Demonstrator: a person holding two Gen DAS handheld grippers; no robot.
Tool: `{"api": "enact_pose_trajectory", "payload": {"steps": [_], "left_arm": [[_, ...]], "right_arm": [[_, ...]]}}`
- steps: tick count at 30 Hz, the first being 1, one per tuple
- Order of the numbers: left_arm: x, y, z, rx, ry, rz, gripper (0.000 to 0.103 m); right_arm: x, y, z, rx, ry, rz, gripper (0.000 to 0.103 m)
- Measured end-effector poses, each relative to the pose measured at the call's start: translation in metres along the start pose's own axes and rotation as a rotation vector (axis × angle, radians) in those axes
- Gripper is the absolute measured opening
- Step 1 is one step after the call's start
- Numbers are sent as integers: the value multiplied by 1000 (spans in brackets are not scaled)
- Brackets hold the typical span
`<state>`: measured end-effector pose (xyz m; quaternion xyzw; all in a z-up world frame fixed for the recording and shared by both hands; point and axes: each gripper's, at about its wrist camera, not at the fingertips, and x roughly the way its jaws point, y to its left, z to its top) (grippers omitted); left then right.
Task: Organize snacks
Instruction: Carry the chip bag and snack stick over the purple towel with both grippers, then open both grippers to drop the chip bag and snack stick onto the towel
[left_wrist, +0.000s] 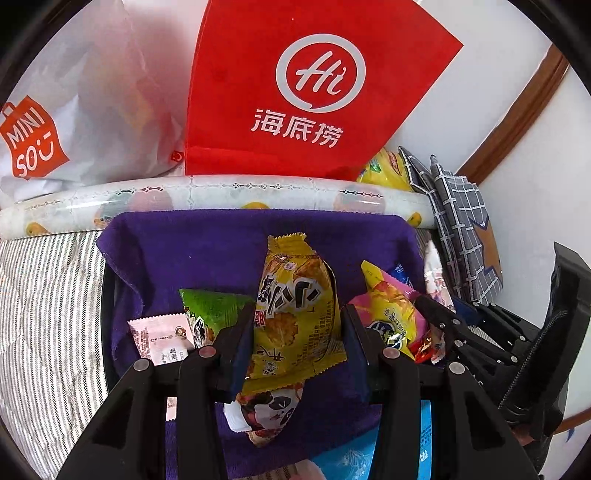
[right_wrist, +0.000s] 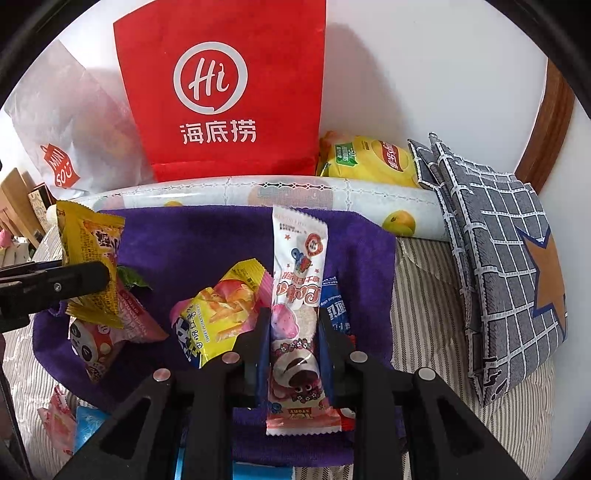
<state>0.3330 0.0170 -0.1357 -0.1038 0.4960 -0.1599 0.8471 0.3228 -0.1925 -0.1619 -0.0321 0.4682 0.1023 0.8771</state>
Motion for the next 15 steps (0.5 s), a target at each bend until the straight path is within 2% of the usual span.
{"api": "enact_pose_trajectory", "payload": {"steps": [4,9,15], "left_arm": [[1,0,1,-3,0,0,45],[-3,-1,0,-1,-6,9,45],[-19,-6,-4,14,-20,23,58]], "right_arm": [[-5,2,2,0,-9,11,24],[-14,6,2,-6,-19,16,32],[-37,10,0,-4,-45,19,39]]}}
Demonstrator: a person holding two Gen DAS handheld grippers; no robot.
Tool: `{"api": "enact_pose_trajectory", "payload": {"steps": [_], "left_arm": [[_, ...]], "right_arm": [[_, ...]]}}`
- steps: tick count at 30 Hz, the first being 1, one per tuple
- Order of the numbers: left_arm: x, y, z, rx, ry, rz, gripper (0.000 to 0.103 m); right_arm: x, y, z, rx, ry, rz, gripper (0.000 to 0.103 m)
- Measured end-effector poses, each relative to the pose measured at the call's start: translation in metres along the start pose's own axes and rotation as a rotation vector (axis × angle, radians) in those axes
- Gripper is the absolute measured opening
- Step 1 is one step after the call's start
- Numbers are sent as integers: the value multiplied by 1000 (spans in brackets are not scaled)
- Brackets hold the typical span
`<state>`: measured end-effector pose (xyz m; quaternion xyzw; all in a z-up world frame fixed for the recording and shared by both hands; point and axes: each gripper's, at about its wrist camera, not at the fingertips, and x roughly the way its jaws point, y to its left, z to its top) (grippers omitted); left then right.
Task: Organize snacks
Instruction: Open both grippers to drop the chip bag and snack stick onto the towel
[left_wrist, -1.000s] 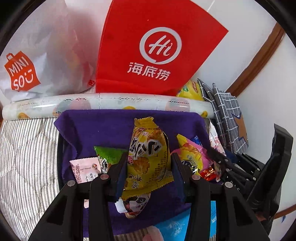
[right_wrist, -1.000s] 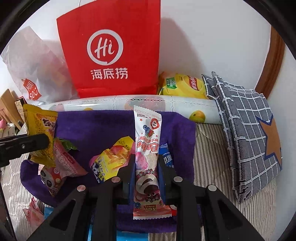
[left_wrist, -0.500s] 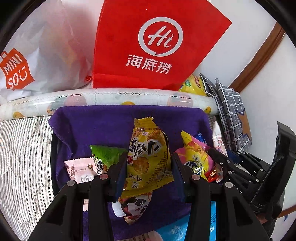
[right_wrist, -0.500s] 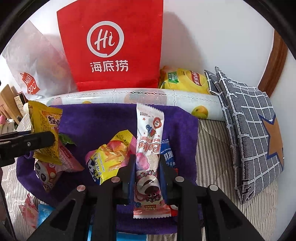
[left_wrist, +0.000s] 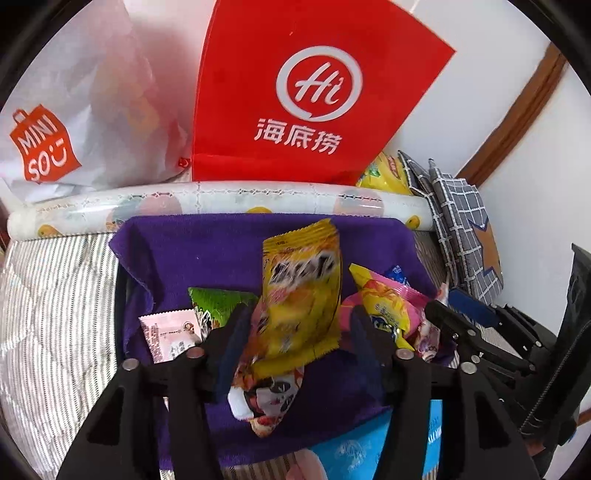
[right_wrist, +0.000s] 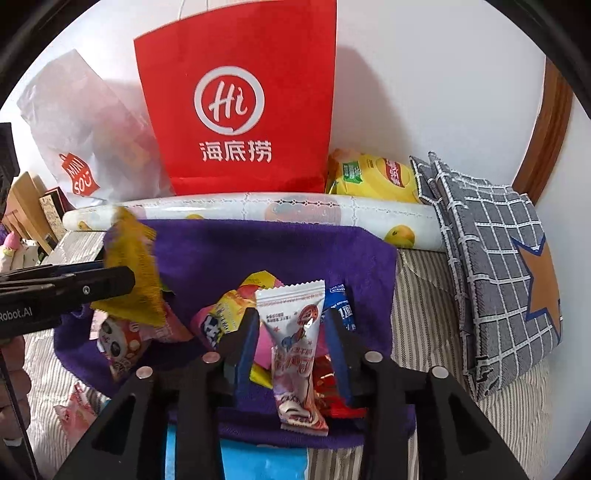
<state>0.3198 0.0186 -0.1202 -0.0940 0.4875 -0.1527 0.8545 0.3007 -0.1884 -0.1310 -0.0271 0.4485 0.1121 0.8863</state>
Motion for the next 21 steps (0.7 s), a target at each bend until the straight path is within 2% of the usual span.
{"api": "enact_pose_trajectory", "payload": {"steps": [8,21], "left_arm": [[-37,-4,-14,8,-32,20,64],[-99,7,-61,-16,-62,58,65]], "right_arm": [[-42,14,-6,11,-47,2,54],[-88,57,-41,7,-66,40,54]]}}
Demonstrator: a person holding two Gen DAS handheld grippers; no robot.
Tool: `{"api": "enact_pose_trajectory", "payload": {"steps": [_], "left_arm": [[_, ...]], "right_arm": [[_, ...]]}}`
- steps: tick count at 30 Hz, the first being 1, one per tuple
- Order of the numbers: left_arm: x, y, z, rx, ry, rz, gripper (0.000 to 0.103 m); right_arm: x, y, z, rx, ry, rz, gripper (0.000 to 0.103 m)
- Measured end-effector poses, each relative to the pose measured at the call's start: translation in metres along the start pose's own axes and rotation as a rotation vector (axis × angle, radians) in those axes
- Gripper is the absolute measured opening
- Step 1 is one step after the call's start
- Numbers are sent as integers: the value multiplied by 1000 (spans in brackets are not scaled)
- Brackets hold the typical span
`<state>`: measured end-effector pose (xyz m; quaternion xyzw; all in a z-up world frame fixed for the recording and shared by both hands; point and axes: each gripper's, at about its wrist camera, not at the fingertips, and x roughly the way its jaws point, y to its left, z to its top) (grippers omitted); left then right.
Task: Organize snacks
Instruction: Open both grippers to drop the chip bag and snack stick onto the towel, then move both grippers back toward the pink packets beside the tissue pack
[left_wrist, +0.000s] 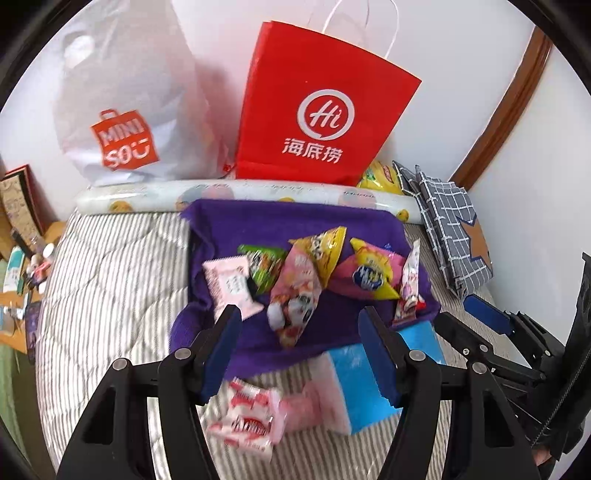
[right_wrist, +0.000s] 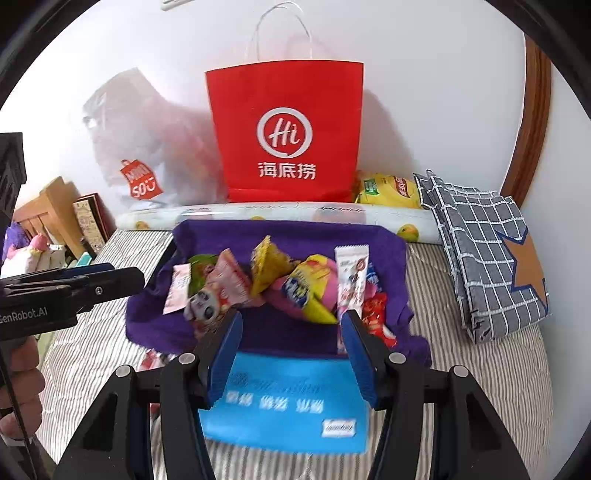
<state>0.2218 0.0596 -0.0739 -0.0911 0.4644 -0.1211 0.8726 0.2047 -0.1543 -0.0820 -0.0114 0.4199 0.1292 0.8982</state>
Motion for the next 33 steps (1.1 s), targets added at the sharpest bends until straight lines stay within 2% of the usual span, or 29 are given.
{"api": "enact_pose_trajectory", "payload": {"steps": [4,8,15,23,33], "left_arm": [[-12,15,-16,-19,1,44,65],[-24,37,-32,-52,9,73,65],[-41,67,-51,-74,4,107,65],[-51,88,-58,-109,-17,127,65],[-38,118,-74,-137,16,139,65]], "right_arm": [[-4,16,-13,2,20,20,54],[-6,37,-22,-14,36,38,49],[1,79,-38,-80,82,56,35],[11,109,-47,-119,117,92,35],[47,135,-61,-129,189,117,35]]}}
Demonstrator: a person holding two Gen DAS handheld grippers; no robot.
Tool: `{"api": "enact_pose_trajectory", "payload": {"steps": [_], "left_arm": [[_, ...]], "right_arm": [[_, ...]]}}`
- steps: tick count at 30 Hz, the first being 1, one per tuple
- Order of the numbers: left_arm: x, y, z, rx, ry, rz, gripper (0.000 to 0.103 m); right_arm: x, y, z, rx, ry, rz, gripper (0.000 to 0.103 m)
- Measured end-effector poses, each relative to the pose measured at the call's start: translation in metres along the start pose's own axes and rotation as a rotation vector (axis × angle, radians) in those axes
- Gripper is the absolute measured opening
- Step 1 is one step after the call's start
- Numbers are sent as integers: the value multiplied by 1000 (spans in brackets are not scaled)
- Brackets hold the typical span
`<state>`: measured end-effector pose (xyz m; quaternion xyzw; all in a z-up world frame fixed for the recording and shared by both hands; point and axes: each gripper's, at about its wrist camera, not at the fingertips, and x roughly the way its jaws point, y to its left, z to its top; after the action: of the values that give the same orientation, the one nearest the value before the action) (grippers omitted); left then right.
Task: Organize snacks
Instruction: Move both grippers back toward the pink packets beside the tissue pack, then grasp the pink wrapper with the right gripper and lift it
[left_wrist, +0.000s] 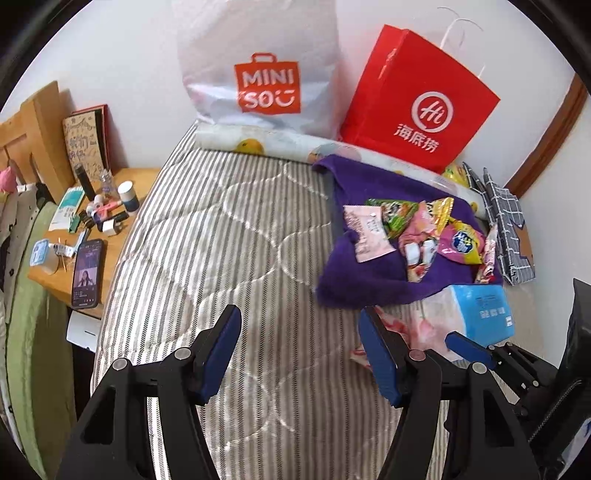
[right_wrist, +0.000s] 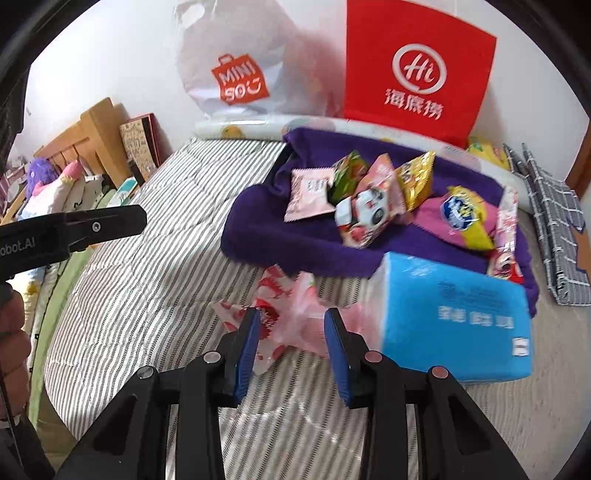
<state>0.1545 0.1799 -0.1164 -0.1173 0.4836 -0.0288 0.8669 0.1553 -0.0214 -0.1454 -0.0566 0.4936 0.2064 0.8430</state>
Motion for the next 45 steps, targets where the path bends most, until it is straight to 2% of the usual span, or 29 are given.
{"api": "enact_pose_trajectory", "payload": {"steps": [10,13,16,17,25,33,36,39,43,44,45], "left_arm": [[10,21,-10,-31,24,-9,65],[9,24,-15,-33,29,-4,65],[8,26,-19,-37,33,7,65],[7,26,-20,-39,35,9,65],[-5,13,-28,-25,24,27,65],[-14,-21,-38,8,17,22,65],[-18,-34,-41,24,12,23,65],[-22,-45,-46,42,4,29,65],[-25,-50,-49,40,3,39,65],[-25,-50,-49,37,3,41,65],[-24,-49,-50,35,4,46,65]], "right_arm": [[29,20,-4,-79,9,-140,35],[33,22,-9,-107,17,-174,29],[31,22,-11,-95,20,-156,12],[30,22,-11,-94,19,-156,9],[-10,23,-20,-97,-47,-68,4],[-64,16,-55,-102,-107,-6,4],[-76,8,-69,-98,-124,-9,4],[-78,-7,-82,-61,-107,-6,4],[-75,-16,-91,-15,-77,62,7],[-74,-15,-92,-11,-77,83,10],[-71,-14,-92,-2,-74,107,21]]}}
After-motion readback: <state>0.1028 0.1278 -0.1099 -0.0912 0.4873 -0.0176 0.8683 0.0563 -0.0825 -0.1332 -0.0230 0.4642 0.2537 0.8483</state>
